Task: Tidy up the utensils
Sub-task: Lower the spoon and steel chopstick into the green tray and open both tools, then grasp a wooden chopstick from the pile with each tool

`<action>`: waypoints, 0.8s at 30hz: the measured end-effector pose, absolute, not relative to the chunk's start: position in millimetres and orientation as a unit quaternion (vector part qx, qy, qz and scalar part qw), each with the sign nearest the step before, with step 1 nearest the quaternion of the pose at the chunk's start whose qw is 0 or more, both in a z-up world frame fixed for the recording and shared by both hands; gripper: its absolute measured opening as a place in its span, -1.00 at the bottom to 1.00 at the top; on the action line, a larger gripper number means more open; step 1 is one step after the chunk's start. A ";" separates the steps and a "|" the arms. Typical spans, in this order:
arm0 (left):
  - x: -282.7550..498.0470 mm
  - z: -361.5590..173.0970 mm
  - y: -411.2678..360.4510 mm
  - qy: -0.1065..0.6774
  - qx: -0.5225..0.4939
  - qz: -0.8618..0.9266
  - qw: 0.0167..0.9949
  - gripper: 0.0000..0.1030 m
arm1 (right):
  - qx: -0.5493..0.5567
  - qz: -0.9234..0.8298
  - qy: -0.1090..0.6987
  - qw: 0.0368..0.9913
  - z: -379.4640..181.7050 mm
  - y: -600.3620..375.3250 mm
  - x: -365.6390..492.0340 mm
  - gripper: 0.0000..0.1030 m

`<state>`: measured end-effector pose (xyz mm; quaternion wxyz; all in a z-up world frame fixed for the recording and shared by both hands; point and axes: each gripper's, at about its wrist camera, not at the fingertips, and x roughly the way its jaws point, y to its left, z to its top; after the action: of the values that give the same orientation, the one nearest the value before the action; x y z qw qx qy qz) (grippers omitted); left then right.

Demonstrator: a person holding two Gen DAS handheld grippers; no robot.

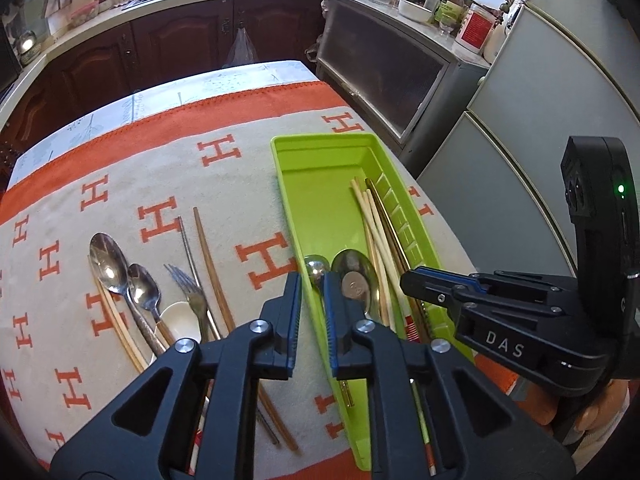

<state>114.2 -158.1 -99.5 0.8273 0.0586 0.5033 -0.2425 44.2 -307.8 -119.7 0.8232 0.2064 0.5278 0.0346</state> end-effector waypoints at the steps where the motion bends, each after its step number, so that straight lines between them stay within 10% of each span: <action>1: 112.7 -98.0 -156.0 0.502 0.058 -0.241 0.828 -0.79 | 0.207 0.036 0.528 0.823 -119.5 -307.1 43.4 -0.86; 24: 92.5 -91.6 -97.7 0.514 0.047 -0.185 0.836 -0.66 | 0.178 0.067 0.530 0.826 -108.1 -265.1 34.6 -0.86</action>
<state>92.5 -97.7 -91.6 0.8364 0.0472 0.5137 -0.1852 34.6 -265.1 -108.1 0.8261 0.1782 0.5303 0.0673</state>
